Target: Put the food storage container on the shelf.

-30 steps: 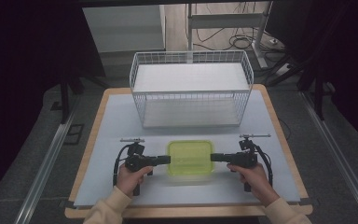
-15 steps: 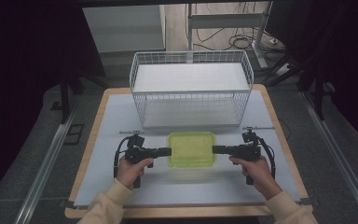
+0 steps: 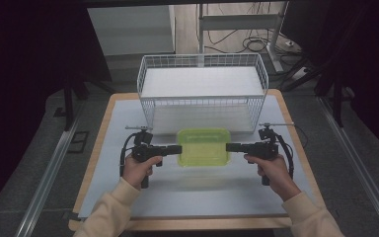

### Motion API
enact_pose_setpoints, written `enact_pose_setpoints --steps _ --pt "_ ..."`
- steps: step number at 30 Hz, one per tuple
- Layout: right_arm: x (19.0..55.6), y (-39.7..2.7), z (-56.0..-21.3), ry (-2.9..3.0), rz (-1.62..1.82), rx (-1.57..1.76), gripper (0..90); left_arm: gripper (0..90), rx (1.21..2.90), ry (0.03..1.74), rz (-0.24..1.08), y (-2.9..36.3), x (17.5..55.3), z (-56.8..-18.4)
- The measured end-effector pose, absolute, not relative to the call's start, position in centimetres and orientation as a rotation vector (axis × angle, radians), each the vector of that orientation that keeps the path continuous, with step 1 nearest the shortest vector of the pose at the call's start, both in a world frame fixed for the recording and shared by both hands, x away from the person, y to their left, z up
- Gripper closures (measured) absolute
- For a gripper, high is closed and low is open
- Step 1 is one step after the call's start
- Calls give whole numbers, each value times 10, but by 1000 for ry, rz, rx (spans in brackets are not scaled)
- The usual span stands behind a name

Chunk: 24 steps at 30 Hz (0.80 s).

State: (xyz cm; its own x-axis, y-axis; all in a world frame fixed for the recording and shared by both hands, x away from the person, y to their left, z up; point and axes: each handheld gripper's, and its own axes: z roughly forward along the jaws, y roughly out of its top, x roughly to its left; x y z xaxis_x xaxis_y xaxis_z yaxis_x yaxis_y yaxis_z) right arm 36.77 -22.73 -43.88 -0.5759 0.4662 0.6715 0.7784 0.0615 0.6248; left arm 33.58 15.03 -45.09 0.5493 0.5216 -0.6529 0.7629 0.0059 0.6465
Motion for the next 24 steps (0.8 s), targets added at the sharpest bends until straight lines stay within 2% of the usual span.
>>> enact_pose_setpoints --steps 24 --pt "408 -213 -366 -2095 -1563 -1250 827 816 1628 1072 -209 161 375 -384"
